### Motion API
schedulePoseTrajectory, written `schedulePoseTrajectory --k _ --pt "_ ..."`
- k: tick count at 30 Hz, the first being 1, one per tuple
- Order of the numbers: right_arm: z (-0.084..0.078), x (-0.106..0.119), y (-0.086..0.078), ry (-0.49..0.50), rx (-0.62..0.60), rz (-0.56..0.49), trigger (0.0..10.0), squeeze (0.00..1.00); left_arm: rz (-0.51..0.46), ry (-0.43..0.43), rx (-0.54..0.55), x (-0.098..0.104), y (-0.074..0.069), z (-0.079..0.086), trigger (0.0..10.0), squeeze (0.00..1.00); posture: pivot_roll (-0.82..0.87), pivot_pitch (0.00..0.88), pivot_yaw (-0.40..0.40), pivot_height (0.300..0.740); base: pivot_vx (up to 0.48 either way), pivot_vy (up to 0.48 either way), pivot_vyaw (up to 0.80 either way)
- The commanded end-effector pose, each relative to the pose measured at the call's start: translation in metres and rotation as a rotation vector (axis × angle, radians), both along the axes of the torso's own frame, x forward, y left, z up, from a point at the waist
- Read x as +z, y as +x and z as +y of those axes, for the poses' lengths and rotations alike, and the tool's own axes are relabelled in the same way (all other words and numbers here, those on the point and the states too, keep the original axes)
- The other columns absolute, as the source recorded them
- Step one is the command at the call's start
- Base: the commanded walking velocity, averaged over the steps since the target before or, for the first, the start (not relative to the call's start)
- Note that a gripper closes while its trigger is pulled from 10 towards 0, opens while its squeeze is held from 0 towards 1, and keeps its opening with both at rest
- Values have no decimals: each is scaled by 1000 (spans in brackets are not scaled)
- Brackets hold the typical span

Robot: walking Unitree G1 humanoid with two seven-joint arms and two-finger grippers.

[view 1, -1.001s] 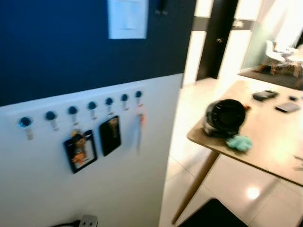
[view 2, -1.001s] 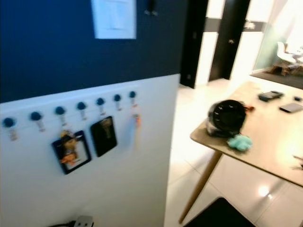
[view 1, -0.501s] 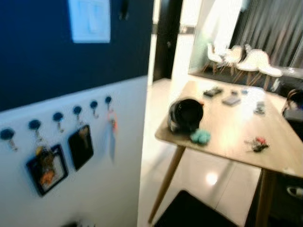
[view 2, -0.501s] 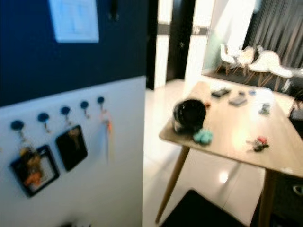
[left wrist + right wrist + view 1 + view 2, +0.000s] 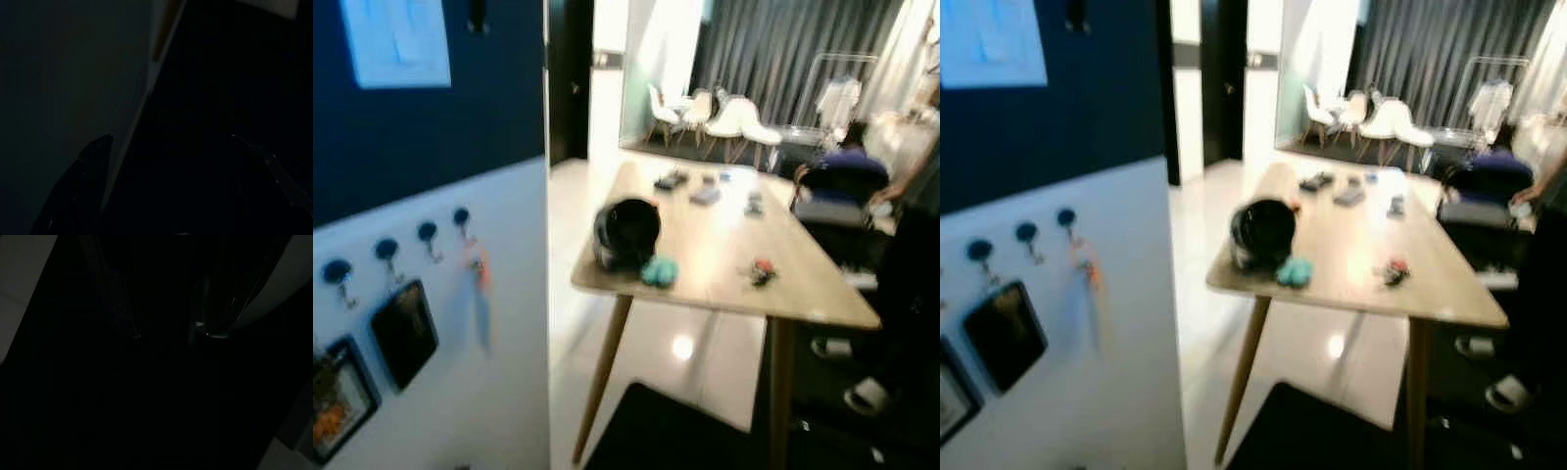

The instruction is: Hang keys on a hook

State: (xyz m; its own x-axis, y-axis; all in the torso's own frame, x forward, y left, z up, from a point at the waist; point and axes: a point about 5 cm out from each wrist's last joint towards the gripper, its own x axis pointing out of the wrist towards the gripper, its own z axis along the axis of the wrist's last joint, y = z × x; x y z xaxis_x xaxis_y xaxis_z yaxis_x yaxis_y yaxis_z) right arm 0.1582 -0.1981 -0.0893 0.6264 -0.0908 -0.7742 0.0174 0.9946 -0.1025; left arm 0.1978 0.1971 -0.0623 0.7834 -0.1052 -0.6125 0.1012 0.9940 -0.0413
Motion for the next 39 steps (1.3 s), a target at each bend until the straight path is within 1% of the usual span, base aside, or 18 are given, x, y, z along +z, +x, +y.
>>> schedulePoseTrajectory --k 1,6,12,15,18,20,22,23,26,33,38,39 --pt "-5 0 -3 -11 -8 7 10000 0 -23 -8 -21 2 1 -4 10000 0 40 26 -5 740 0 0 -800" --pt "-6 -1 -7 -16 11 15 10000 0 -19 -11 -17 -1 -5 -6 10000 0 43 46 -20 740 0 0 -800" --pt "-6 0 -4 -21 36 12 10000 0 -20 -20 11 -2 -5 -7 10000 0 40 48 -28 740 0 0 -800" --pt "-3 2 0 -39 126 -15 10000 0 -25 -18 21 -1 -4 -8 10000 0 38 40 -29 740 0 0 0" --pt "-2 3 4 -30 120 -15 10000 0 -44 -16 6 2 1 -10 10000 0 31 28 -20 740 0 0 0" --pt "-3 3 5 -30 118 -16 10000 0 -45 -17 6 2 2 -11 10000 0 31 28 -20 740 0 0 0" --pt "-2 4 7 -29 117 -23 10000 0 -55 5 22 4 7 -9 10000 0 29 23 -13 740 0 0 0" --pt "-2 4 7 -29 117 -23 10000 0 -55 5 22 4 7 -9 10000 0 29 23 -13 740 0 0 0" --pt "1 5 11 -27 119 -34 10000 0 -82 6 105 11 18 -2 10000 0 32 13 -4 740 0 -480 0" --pt "2 6 11 -27 121 -36 10000 0 -89 8 74 13 22 -6 10000 0 37 8 -1 740 0 -480 0" --pt "4 5 11 -26 122 -36 10000 0 -88 12 70 13 23 -5 10000 0 38 7 8 740 0 -480 0" --pt "5 5 11 -24 114 -36 10000 0 -90 19 56 13 23 -6 10000 0 38 11 17 740 0 -442 0"
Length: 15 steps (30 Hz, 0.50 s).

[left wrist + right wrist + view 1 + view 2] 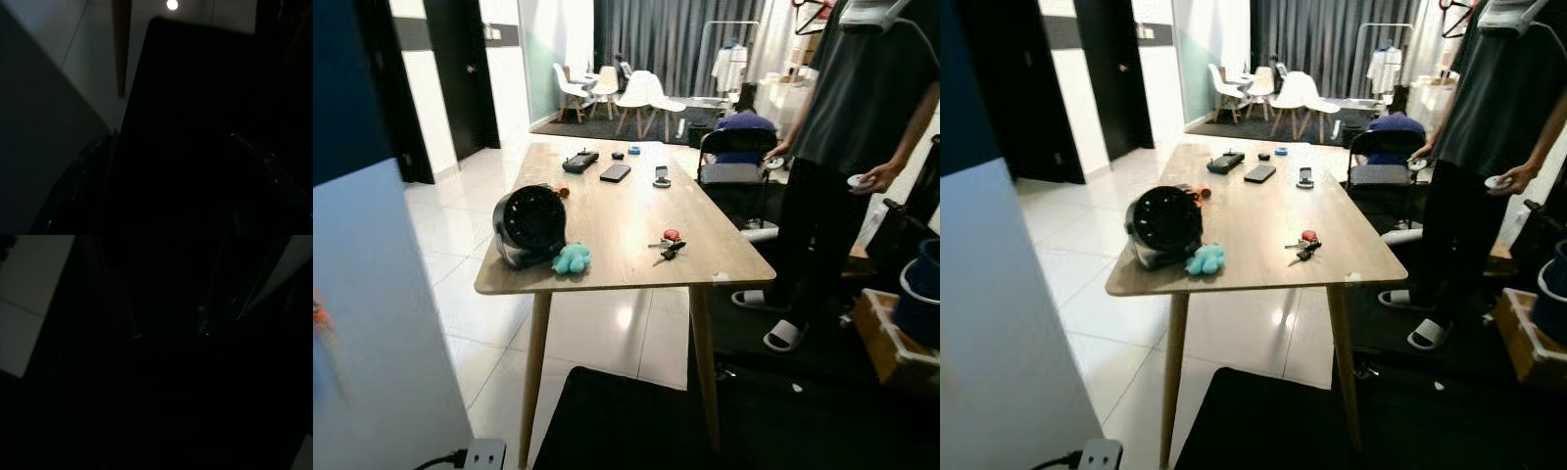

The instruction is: Hang keys on a hook

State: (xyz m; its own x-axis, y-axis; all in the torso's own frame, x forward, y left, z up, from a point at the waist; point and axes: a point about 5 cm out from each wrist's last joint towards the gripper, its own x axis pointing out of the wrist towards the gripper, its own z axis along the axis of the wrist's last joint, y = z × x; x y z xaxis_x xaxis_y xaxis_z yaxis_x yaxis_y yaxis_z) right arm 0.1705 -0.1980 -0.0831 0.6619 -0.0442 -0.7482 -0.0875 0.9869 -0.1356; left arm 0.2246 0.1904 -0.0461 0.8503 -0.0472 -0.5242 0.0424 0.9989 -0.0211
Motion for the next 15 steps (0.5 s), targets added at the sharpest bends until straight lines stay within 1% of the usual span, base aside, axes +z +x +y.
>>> schedulePoseTrajectory --k 1,4,9,15 --pt "4 -1 -1 8 4 1 10000 0 20 7 -6 -3 -4 1 10000 0 38 11 17 740 0 -442 0" --pt "5 -1 -1 8 2 1 10000 0 36 4 2 -4 -4 2 10000 0 40 13 22 740 0 0 0" --pt "4 -2 -3 11 -17 5 10000 0 32 18 -39 0 2 1 10000 0 51 23 44 740 0 0 0" --pt "4 -4 -8 14 -30 14 10000 0 36 41 -88 2 7 -2 10000 0 61 28 52 740 0 0 0"
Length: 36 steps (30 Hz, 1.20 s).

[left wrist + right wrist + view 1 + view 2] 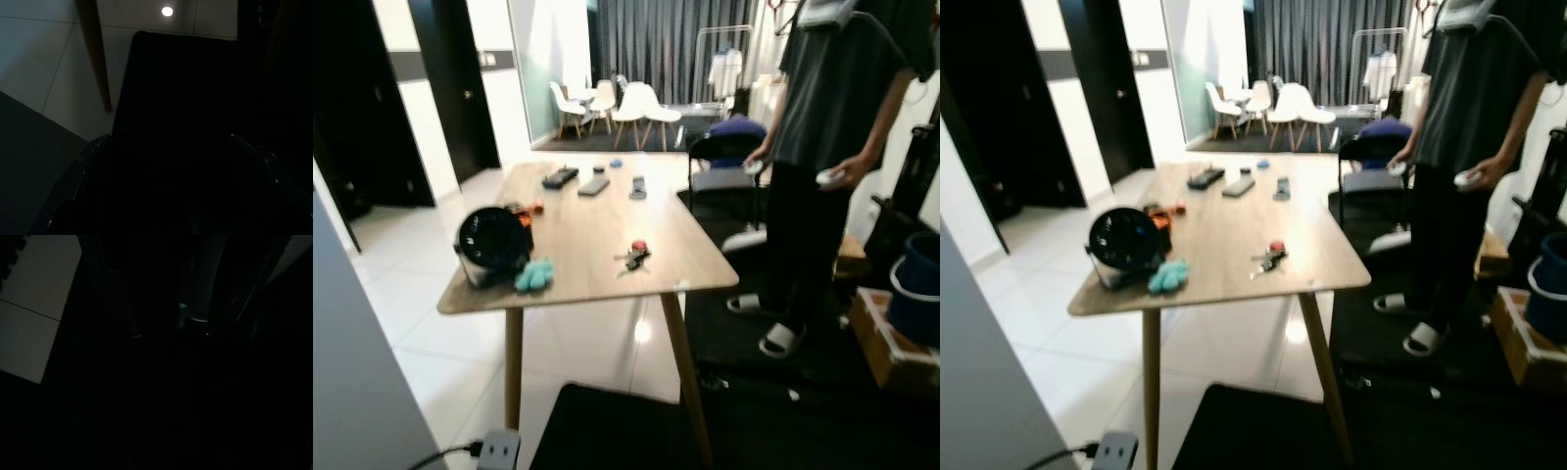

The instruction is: Hang keys on a hook

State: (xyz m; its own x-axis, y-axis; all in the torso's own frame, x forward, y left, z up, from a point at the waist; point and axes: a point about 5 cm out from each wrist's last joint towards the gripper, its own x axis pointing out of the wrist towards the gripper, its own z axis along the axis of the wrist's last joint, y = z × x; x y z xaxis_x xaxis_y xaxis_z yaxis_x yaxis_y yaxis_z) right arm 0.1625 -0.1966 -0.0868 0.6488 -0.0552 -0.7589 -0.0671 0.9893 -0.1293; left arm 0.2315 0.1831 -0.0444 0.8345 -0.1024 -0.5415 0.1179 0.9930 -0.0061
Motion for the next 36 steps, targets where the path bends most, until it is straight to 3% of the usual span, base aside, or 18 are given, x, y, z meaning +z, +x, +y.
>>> schedulePoseTrajectory --k 1,14,36 --pt "3 -1 0 9 -8 0 10000 0 16 24 -13 0 0 5 10000 0 61 28 52 740 0 0 0" --pt "6 -2 -3 11 -3 8 10000 0 20 -1 1 -1 -1 5 10000 0 60 32 48 740 55 0 0" --pt "6 0 2 7 20 -2 10000 0 18 -20 27 -1 -3 6 10000 0 60 35 37 740 392 0 0"
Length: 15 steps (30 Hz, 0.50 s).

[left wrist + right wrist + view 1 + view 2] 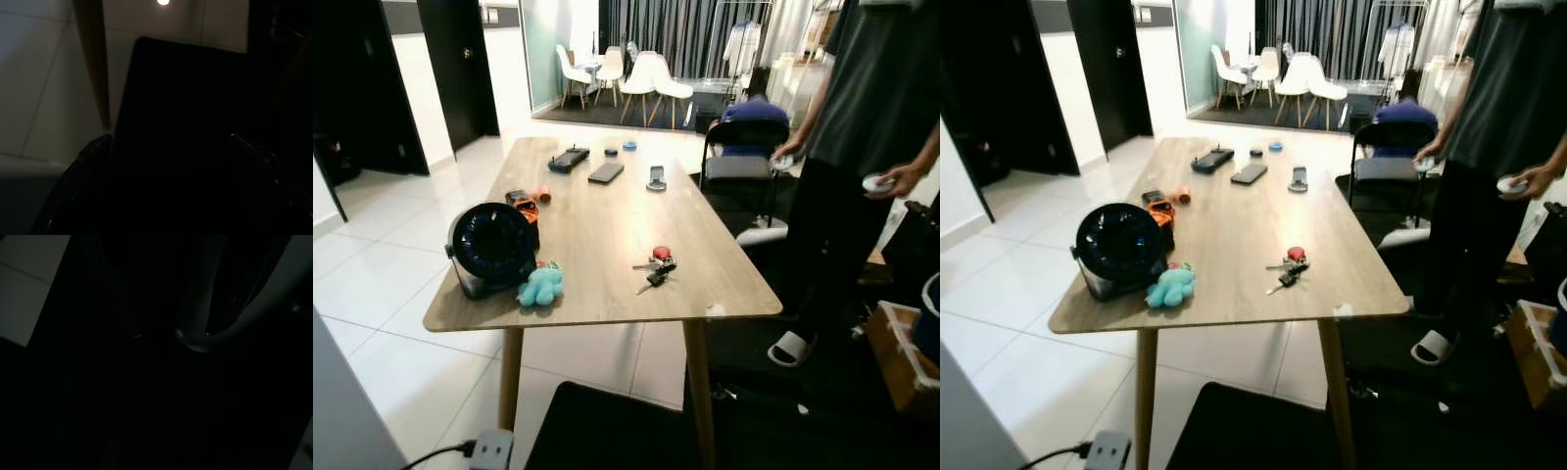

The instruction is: Hang keys on a hook

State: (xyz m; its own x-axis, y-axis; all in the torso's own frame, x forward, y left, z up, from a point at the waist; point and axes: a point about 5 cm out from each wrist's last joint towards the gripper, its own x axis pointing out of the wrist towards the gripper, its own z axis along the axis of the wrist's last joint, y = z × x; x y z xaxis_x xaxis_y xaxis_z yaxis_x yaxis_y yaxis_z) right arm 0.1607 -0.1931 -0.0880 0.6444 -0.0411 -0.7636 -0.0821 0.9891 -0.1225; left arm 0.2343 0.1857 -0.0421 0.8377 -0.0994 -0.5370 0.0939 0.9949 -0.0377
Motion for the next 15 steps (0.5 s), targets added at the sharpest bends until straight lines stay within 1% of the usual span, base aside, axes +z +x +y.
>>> schedulePoseTrajectory --k 1,5,15 --pt "2 1 4 1 6 -8 10000 0 16 10 6 -3 -6 4 10000 0 60 35 37 740 0 0 0" --pt "2 1 5 0 10 -7 10000 0 22 24 9 -4 -6 5 10000 0 60 34 35 740 0 0 0" --pt "3 2 7 -2 20 -7 10000 0 23 25 26 -4 -6 7 10000 0 57 28 34 740 0 0 0"
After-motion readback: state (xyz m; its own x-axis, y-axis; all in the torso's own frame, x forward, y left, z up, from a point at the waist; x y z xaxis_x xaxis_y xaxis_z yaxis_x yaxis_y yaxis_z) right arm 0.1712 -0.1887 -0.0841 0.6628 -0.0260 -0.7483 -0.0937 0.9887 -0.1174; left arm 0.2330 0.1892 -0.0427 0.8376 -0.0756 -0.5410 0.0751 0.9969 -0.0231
